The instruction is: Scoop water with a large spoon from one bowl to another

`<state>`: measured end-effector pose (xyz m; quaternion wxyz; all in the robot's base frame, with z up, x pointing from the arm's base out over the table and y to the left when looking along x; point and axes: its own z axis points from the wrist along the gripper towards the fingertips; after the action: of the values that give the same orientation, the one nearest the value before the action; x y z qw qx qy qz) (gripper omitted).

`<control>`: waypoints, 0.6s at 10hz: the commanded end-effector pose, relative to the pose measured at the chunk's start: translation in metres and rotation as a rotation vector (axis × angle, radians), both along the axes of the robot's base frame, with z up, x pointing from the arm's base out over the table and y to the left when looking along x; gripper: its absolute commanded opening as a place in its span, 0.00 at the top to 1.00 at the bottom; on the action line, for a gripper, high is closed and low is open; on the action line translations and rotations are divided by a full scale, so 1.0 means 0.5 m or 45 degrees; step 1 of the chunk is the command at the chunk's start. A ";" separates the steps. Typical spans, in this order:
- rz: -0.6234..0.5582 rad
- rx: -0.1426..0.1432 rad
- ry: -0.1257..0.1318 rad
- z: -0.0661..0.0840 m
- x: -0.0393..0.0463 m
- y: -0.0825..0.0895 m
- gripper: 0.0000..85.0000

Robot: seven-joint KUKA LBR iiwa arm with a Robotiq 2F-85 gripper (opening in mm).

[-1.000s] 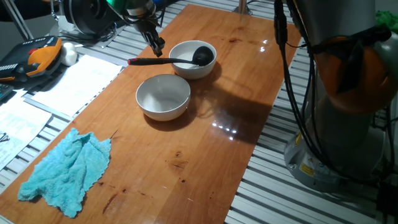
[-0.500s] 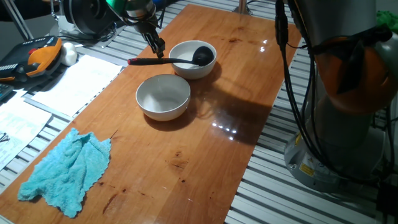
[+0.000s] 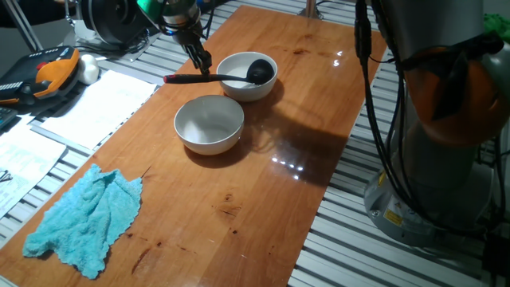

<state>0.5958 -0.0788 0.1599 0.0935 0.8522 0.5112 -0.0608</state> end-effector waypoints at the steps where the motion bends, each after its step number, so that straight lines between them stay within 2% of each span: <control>1: -0.006 -0.001 0.007 0.000 0.000 0.001 0.20; 3: -0.027 -0.003 0.014 -0.004 0.002 0.001 0.20; 4: -0.038 -0.001 0.016 -0.010 0.004 0.001 0.40; 6: -0.035 0.005 0.004 -0.020 0.008 -0.006 0.40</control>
<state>0.6002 -0.0818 0.1497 0.0902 0.8587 0.5006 -0.0626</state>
